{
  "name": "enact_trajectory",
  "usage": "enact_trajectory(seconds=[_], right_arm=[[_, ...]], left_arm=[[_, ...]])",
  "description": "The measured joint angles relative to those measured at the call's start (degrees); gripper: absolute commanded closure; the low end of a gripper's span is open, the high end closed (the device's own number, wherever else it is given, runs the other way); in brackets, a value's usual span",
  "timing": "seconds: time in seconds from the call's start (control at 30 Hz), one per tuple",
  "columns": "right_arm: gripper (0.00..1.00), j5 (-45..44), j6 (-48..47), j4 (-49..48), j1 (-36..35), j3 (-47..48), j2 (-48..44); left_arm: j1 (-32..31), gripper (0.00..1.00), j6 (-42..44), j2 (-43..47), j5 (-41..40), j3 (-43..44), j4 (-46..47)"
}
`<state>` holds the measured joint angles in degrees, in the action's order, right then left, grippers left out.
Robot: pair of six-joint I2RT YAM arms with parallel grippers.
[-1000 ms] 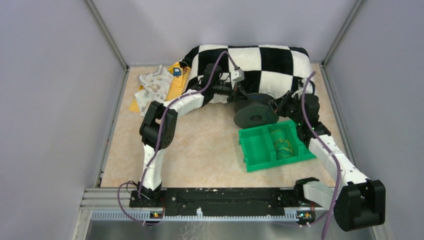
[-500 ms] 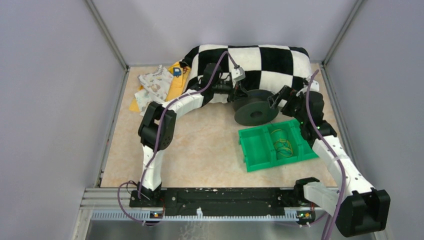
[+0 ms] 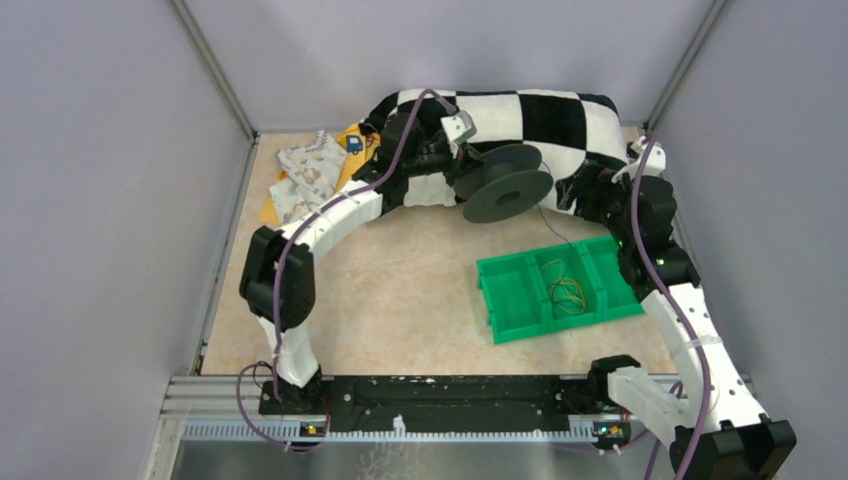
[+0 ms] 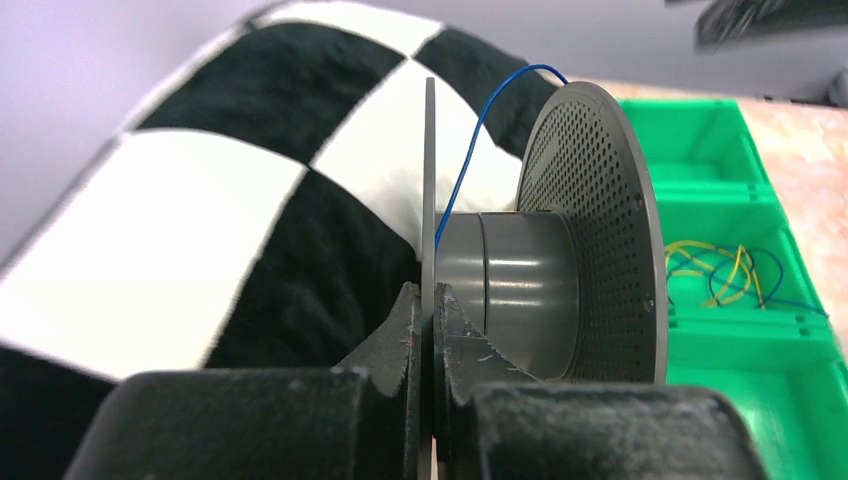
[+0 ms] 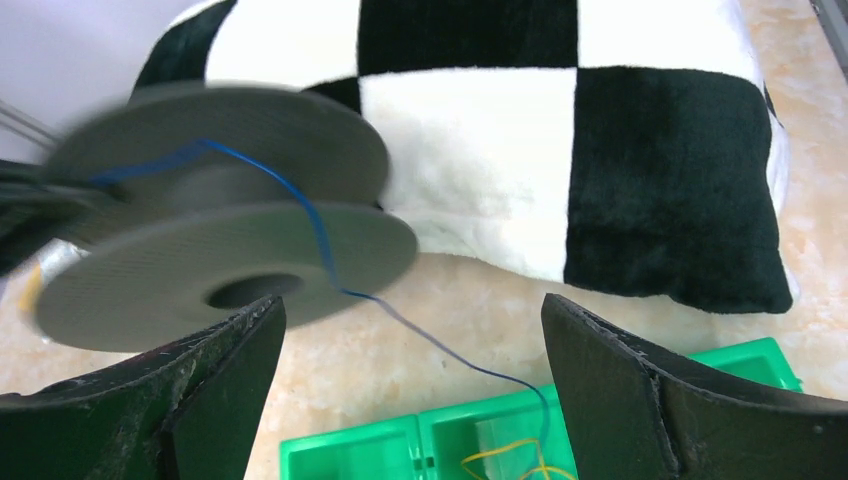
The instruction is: Wrap the cables
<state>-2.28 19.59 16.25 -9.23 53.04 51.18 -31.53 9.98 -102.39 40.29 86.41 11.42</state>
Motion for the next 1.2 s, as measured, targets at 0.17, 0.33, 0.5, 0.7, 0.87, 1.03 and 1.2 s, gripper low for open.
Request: enact_trajectory(seconds=[0.17, 0.33, 0.5, 0.7, 0.87, 1.03, 1.2], right_arm=[[0.02, 3.41, -1.42, -0.20, 0.04, -0.96, -0.98], [0.02, 11.13, -2.95, -2.43, 0.04, -4.70, -3.23], [0.03, 19.39, -5.75, -4.83, 0.04, -6.91, -3.50], [0.03, 26.18, -8.63, -7.54, 0.04, -10.25, -3.52], [0.04, 26.80, -10.34, -9.14, 0.04, -13.55, -3.72], [0.07, 25.11, -11.13, -9.97, 0.04, -16.65, -3.37], [0.29, 23.41, -10.82, -12.48, 0.04, -17.88, -1.81]], left_arm=[[0.02, 1.00, -0.31, 8.31, -2.54, -0.24, -1.64], [0.39, 1.00, -2.64, 13.29, -5.01, -0.13, -5.86], [0.81, 1.00, -5.64, 14.16, -5.92, 2.01, -13.75], [1.16, 1.00, -7.82, 15.91, -8.22, 2.56, -19.37], [1.55, 1.00, -9.88, 18.23, -8.46, 3.02, -20.46], [1.81, 1.00, -10.78, 20.11, -8.35, 4.13, -21.86], [1.95, 1.00, -11.56, 22.16, -8.11, 4.26, -22.21]])
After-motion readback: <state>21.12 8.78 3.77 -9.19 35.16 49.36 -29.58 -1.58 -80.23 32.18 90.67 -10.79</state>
